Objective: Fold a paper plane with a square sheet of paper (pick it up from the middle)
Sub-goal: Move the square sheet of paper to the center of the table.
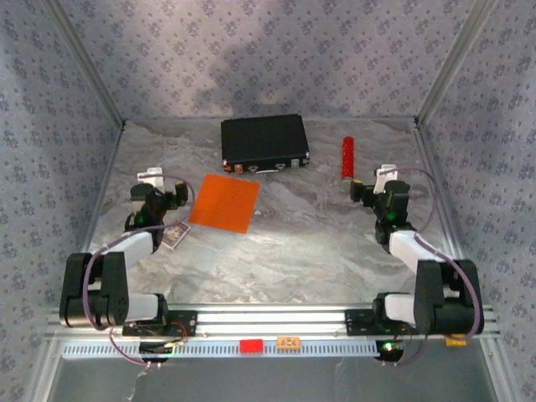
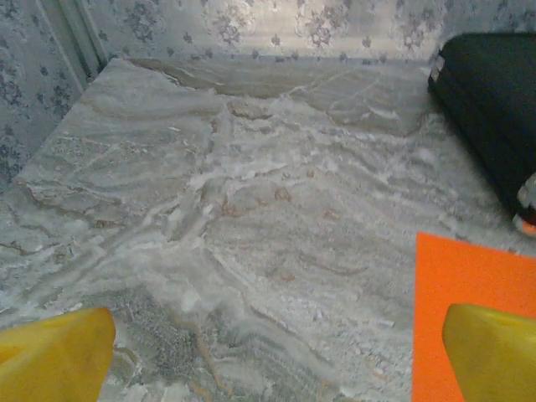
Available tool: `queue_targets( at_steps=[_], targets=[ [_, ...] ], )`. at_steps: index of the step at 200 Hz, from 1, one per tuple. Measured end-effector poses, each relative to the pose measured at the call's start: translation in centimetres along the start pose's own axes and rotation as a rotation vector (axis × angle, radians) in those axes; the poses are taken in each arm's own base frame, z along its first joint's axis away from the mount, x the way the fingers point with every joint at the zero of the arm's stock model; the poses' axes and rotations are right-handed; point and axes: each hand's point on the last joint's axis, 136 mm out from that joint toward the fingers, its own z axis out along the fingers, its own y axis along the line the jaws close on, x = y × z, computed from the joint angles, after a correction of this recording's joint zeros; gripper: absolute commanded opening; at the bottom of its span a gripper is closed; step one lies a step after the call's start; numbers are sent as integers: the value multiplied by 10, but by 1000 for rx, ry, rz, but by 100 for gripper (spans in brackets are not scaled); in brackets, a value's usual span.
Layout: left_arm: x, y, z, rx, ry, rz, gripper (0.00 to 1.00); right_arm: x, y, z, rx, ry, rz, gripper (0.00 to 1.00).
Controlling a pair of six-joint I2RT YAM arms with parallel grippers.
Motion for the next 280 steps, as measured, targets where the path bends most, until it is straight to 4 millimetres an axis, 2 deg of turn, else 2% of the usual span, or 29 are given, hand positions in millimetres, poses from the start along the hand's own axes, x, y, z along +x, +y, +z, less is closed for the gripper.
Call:
queue_targets(
  at_steps=[30, 50, 69, 97, 118, 160, 182, 200, 230, 253, 280],
  targets=[
    [-18, 13, -1, -90, 75, -127, 100, -24, 2, -11, -7, -1, 128, 99],
    [-31, 17, -1, -130, 119, -206, 100, -24, 2, -11, -8, 60, 250, 99],
    [-28, 11, 3, -94, 174, -262, 100, -16, 6, -12, -47, 108, 366, 99],
    [5, -17, 15, 31, 325, -324, 100, -3, 25, -10, -149, 178, 505, 99],
    [26, -54, 22, 143, 440, -324, 100, 6, 48, -10, -228, 235, 552, 99],
    [35, -132, 29, 357, 556, -260, 99, 23, 94, -14, -345, 332, 557, 99],
    [44, -158, 32, 416, 614, -229, 97, 31, 104, -15, -364, 367, 556, 99],
    [57, -173, 37, 443, 666, -211, 96, 35, 112, -15, -377, 387, 549, 99],
    [77, -186, 41, 457, 746, -200, 95, 46, 125, -15, -394, 429, 539, 99],
    [91, -188, 39, 450, 793, -197, 94, 51, 131, -14, -400, 454, 532, 99],
    [93, -191, 38, 447, 802, -206, 94, 54, 135, -16, -399, 472, 540, 99]
  ],
)
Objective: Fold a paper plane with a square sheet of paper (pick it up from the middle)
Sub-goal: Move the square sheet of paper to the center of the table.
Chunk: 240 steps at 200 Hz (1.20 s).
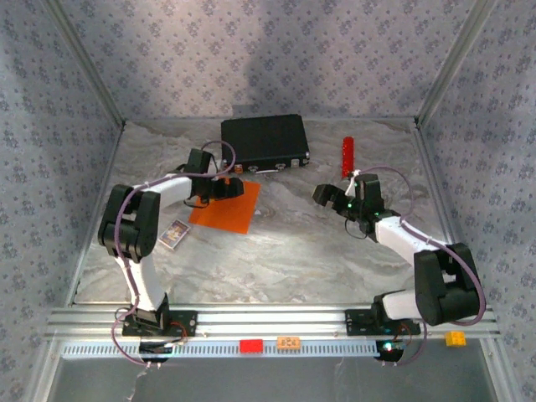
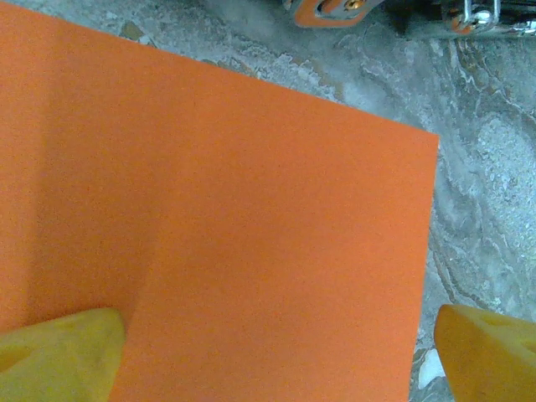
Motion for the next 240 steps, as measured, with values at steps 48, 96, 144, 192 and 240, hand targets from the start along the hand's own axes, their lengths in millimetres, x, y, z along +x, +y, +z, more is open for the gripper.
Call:
queue_targets(
  at_steps=[48, 96, 144, 192, 240],
  targets=[
    [17, -24, 7, 13, -16, -48, 94, 7, -11, -3, 66, 15, 55, 99],
    [60, -75, 14, 40, -74, -121, 95, 2, -3, -16, 48, -8, 101, 99],
    [96, -123, 21, 59, -101, -126, 99, 12, -3, -20, 34, 5, 142, 99],
    [94, -125, 13, -43, -76, -38, 100, 19, -5, -30, 32, -12, 165, 99],
    [88, -138, -5, -106, 20, 124, 98, 19, -2, -36, 28, -20, 160, 99]
  ],
)
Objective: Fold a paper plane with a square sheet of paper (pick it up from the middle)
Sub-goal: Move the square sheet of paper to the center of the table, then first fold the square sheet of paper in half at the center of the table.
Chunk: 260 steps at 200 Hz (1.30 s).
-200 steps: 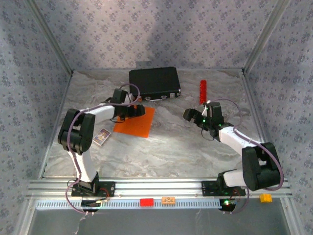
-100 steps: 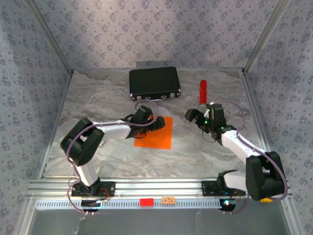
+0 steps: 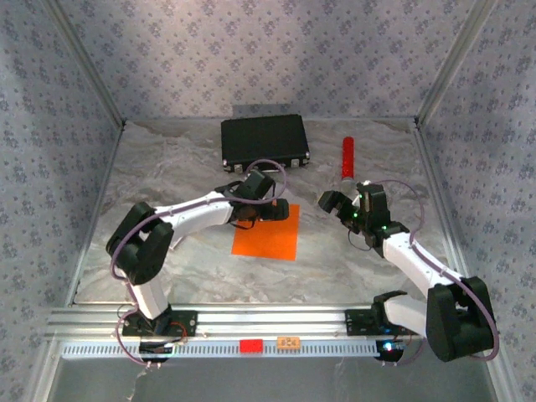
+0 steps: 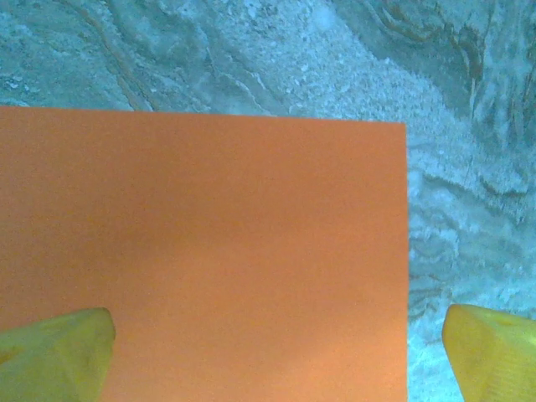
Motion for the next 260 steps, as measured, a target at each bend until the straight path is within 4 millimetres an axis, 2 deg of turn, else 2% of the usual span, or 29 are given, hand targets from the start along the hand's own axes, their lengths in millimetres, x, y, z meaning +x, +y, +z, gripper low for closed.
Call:
queue_targets(
  at_steps=[37, 74, 95, 152, 215, 260],
  targets=[
    [16, 6, 10, -65, 130, 74, 96, 2, 0, -1, 3, 5, 0, 99],
    [32, 18, 26, -144, 239, 72, 96, 4, -2, -1, 13, 12, -1, 99],
    [37, 22, 28, -174, 268, 58, 96, 5, -2, 0, 17, 14, -2, 99],
    [42, 19, 38, -239, 287, 49, 96, 8, -8, -1, 43, 20, 3, 99],
    [45, 16, 38, -280, 252, -58, 96, 9, -15, 0, 74, 21, 16, 99],
    [46, 15, 37, -295, 237, -48, 97, 10, -18, -1, 85, 26, 21, 99]
  ],
)
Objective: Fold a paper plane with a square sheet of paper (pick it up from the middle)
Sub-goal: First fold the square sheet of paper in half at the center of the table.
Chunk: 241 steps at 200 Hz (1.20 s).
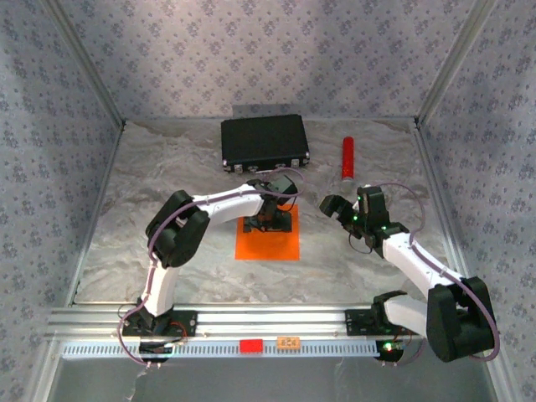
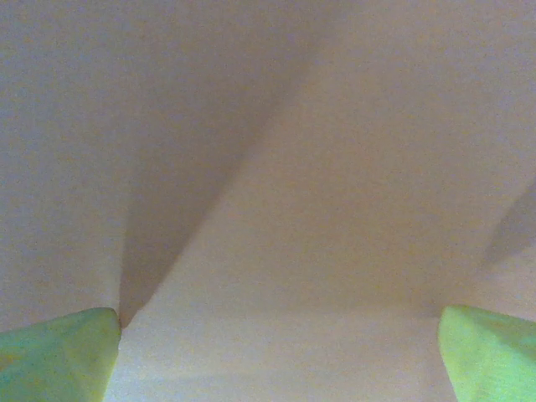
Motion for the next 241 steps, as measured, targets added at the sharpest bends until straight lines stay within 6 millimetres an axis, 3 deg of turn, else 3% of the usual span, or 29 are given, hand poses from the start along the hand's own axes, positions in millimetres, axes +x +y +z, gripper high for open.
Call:
queue_targets(
  at_steps=[201, 241],
  targets=[
    [-4, -4, -10, 0, 3, 100, 98, 3, -1, 2, -1, 17, 2, 99],
    [-2, -2, -4, -9, 18, 99, 98, 4, -1, 2, -2, 20, 2, 99]
  ],
)
